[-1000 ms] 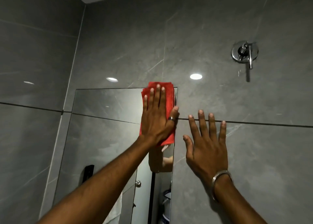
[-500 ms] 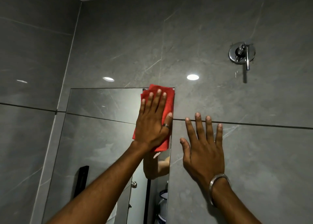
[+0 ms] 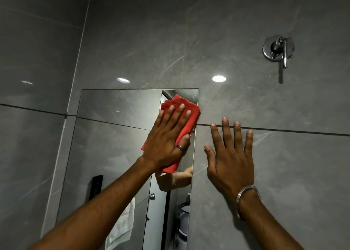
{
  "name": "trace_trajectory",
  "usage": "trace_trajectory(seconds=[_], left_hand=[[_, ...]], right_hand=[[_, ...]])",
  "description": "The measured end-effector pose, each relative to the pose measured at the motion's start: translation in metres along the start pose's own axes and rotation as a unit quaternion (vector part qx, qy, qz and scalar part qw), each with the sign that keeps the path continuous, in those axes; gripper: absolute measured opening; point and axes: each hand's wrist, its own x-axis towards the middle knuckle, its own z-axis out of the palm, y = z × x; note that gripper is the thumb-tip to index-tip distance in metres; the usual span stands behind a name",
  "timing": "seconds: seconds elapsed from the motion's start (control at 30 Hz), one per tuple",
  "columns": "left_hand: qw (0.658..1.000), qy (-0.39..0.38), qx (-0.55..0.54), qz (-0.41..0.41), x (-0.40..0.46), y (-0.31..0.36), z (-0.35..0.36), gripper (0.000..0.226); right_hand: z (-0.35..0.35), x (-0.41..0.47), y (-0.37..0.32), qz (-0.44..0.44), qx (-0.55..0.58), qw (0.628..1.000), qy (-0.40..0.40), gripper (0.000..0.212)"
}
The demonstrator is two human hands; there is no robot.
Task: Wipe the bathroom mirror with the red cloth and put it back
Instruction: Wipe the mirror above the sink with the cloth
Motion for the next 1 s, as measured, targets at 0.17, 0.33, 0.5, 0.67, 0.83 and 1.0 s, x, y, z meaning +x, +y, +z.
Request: trace_trajectory(seconds=[0.17,0.33,0.5,0.67,0.83,1.0], left_hand=[[0.986,0.025,-0.039,-0.162,0.008,0.046,0.005,0.069],[0.98,0.036,-0.045,-0.189,-0.037,0.07,0.019,0.064],[0.983,-0.003,-0.059,-0.173,-0.121,0.102,0.033,0.065],[0.981,-0.047,-0.056,-0.181,-0.224,0.132,0.046,0.063],[0.977,-0.057,-0.057,-0.199,-0.308,0.155,0.064,0.066],[0.981,-0.051,-0.081,-0.17,-0.366,0.171,0.069,0.07]], right_hand=[[0.002,0.001,0.001,-0.001,0.004,1.0,0.012,0.071],[0.006,-0.02,-0.008,-0.011,0.003,1.0,0.009,0.072],[0.005,-0.039,-0.017,-0.003,0.005,1.0,-0.01,0.07],[0.007,-0.085,-0.026,-0.015,0.007,0.999,-0.039,0.07],[0.011,-0.143,-0.035,-0.017,-0.004,0.997,-0.072,0.07],[0.015,-0.167,-0.041,0.005,-0.015,0.996,-0.086,0.068]])
